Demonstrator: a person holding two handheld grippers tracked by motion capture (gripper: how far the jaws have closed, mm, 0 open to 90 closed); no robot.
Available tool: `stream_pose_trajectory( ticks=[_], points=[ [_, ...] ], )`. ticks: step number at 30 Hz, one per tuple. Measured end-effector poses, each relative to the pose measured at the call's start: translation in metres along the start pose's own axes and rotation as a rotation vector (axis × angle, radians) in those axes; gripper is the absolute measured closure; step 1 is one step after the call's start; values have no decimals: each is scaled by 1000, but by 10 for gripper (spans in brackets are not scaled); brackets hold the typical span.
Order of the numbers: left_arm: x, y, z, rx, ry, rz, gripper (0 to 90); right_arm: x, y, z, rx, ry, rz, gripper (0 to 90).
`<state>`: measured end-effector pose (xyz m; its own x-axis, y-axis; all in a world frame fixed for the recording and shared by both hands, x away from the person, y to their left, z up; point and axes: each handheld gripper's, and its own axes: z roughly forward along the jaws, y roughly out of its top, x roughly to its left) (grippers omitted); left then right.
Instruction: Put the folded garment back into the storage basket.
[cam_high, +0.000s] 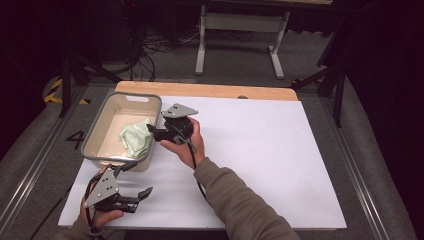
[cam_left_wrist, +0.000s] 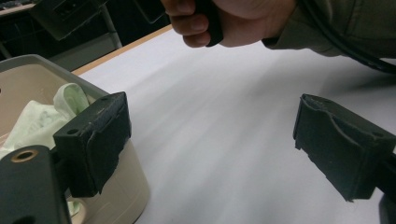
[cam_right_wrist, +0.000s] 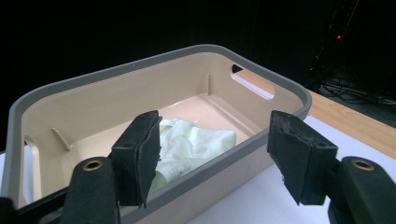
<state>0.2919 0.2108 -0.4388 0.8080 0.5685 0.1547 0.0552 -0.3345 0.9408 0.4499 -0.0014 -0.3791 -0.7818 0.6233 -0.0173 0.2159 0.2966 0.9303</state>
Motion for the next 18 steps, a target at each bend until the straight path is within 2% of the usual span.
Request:
stream_pose_trajectory(
  ticks=[6, 11, 18],
  points=[
    [0, 0, 0, 3, 5, 5, 122, 1, 2, -11, -13, -7, -14, 337],
    [-1, 1, 0, 4, 6, 6, 122, 4, 3, -20, -9, -13, -65, 319],
    [-1, 1, 0, 6, 4, 9, 122, 1, 6, -32, -12, -22, -85, 300]
  ],
)
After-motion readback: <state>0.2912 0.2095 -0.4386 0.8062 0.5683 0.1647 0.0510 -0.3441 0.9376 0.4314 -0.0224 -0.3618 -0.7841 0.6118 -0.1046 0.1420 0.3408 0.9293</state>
